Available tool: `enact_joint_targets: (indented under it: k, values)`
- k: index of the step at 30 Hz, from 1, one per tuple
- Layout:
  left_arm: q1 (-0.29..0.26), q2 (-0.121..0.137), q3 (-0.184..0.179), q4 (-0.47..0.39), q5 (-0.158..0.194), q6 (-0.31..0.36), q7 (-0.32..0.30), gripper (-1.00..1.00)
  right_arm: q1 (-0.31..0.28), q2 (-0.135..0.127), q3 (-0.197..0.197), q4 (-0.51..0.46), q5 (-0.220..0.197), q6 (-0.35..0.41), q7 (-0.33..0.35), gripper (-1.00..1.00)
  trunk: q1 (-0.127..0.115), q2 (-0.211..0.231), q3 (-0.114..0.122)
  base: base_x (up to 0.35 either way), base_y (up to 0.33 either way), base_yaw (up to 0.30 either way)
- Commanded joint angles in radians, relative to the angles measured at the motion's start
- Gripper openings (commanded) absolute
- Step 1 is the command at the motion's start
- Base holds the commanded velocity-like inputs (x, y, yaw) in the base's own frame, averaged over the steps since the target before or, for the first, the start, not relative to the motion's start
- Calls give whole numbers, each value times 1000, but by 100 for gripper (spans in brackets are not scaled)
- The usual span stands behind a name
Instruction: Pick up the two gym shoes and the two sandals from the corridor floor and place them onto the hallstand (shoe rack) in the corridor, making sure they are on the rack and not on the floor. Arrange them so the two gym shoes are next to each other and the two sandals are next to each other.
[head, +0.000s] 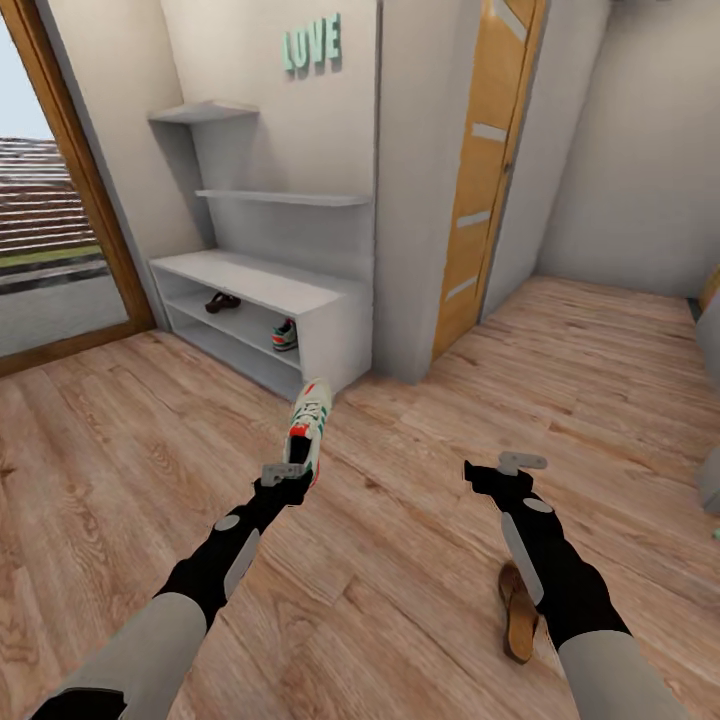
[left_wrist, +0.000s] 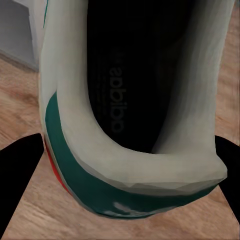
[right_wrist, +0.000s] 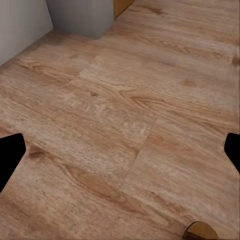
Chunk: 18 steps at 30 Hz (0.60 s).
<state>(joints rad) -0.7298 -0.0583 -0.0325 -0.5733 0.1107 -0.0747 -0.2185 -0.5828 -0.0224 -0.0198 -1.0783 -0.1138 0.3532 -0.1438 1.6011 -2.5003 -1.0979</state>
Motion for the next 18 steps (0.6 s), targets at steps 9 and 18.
enact_joint_targets:
  k: [9,18]
  values:
    - [-1,-6,-3,1,10,-2,-1,-100,0,-1,1,-2,-10,3,-7,100,0,0,-1,251,-176,-253]
    - [-1,-6,-3,1,10,-2,-1,-100,0,-1,1,-2,-10,3,-7,100,0,0,-1,291,-188,-253]
